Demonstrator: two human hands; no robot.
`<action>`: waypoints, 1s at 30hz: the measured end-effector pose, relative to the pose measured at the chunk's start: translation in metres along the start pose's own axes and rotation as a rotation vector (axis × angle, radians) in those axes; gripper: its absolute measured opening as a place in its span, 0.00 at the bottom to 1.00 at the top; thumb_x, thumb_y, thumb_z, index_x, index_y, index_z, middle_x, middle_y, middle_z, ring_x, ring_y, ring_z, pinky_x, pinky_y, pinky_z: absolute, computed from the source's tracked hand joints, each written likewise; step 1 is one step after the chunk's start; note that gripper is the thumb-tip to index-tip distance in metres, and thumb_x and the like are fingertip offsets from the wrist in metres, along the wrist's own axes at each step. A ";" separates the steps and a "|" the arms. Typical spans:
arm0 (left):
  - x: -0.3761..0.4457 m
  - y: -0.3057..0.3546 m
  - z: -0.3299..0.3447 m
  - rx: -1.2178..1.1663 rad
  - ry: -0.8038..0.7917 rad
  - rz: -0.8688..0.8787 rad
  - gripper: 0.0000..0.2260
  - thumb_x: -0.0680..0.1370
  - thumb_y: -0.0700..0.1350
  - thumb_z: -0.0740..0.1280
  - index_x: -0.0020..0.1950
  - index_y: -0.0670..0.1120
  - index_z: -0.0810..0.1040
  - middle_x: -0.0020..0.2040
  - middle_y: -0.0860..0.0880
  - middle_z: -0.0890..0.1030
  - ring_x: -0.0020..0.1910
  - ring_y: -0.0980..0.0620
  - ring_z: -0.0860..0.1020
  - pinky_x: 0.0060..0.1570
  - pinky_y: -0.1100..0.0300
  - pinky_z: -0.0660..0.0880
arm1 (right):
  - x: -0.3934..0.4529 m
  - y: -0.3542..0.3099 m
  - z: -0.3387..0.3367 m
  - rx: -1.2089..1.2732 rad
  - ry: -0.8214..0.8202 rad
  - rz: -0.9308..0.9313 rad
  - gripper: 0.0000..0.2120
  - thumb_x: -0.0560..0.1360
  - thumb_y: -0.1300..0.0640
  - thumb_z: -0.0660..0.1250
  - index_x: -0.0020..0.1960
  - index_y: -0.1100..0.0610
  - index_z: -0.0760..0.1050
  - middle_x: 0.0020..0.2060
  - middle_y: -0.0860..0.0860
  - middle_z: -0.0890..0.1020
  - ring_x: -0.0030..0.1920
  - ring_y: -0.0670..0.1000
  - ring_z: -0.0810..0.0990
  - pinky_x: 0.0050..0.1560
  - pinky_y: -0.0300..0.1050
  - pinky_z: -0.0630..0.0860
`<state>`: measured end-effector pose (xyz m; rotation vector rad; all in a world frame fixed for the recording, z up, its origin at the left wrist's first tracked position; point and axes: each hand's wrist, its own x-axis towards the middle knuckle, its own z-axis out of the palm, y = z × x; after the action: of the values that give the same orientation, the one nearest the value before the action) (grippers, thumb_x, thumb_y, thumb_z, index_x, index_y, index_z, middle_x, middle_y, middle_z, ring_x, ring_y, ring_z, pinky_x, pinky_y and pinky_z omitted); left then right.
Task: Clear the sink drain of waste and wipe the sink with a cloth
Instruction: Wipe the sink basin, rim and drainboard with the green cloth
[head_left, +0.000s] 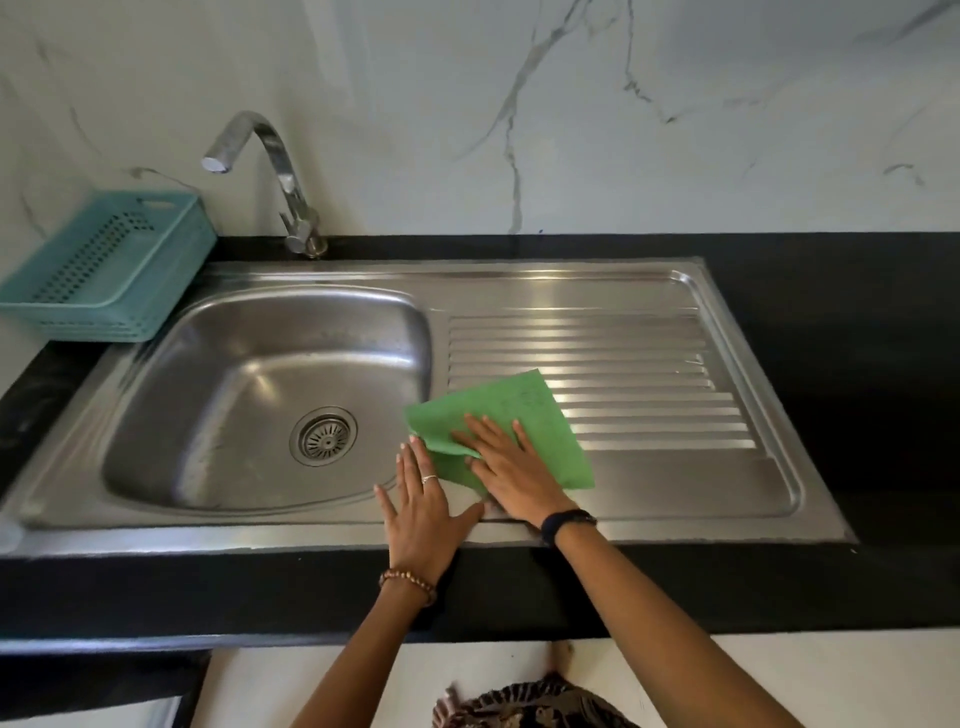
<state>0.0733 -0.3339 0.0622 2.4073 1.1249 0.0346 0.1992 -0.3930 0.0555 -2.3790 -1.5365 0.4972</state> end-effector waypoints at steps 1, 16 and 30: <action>0.001 0.001 -0.001 -0.001 -0.017 0.015 0.49 0.72 0.64 0.63 0.73 0.44 0.31 0.77 0.47 0.38 0.76 0.50 0.40 0.72 0.42 0.41 | -0.008 0.009 -0.002 0.004 0.023 0.039 0.22 0.82 0.52 0.49 0.75 0.47 0.51 0.77 0.46 0.50 0.77 0.47 0.46 0.74 0.53 0.35; 0.012 0.080 0.031 0.089 -0.311 0.362 0.40 0.74 0.65 0.59 0.76 0.51 0.40 0.77 0.47 0.37 0.75 0.45 0.36 0.69 0.40 0.31 | -0.116 0.185 -0.076 -0.026 0.221 0.633 0.22 0.82 0.57 0.51 0.75 0.56 0.54 0.76 0.56 0.54 0.76 0.55 0.52 0.75 0.55 0.51; 0.006 0.032 0.017 0.061 -0.107 0.091 0.49 0.69 0.68 0.62 0.75 0.47 0.37 0.77 0.46 0.38 0.76 0.47 0.37 0.70 0.40 0.35 | -0.071 0.057 -0.022 -0.161 -0.043 0.173 0.24 0.81 0.55 0.50 0.76 0.52 0.50 0.77 0.55 0.44 0.76 0.59 0.42 0.72 0.66 0.42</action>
<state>0.1037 -0.3540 0.0595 2.4809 0.9811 -0.0985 0.2288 -0.4817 0.0623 -2.6571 -1.4455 0.4804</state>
